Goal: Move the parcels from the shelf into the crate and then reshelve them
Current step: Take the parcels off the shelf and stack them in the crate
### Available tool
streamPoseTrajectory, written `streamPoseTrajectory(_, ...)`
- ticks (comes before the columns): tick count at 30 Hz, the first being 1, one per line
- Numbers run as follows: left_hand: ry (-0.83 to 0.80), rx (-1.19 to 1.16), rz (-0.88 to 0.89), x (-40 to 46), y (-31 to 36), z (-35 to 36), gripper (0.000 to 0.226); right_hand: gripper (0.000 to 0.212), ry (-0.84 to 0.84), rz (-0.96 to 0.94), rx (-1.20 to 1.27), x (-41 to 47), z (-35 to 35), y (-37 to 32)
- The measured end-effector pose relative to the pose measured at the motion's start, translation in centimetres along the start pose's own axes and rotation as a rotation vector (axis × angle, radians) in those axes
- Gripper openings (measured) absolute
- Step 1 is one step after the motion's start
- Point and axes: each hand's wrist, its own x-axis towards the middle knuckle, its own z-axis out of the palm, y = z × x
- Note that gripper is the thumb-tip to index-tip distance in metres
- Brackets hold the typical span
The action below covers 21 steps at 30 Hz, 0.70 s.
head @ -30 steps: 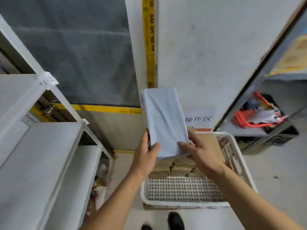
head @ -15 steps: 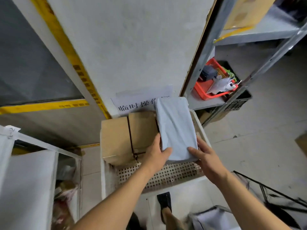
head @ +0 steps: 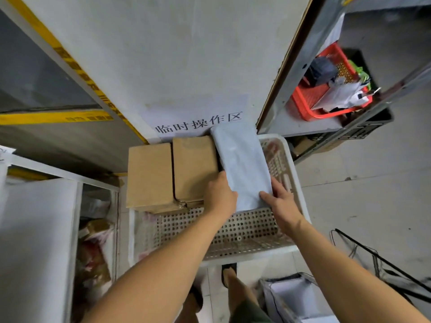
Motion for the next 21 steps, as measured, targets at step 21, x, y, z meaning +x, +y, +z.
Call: streamPoseTrajectory(21,0.101,-0.23,0.148,-8.2,-5.6,-13.8,0.043,0.053,-0.031,-0.39,-0.706,-7.3,8.4,-8.9)
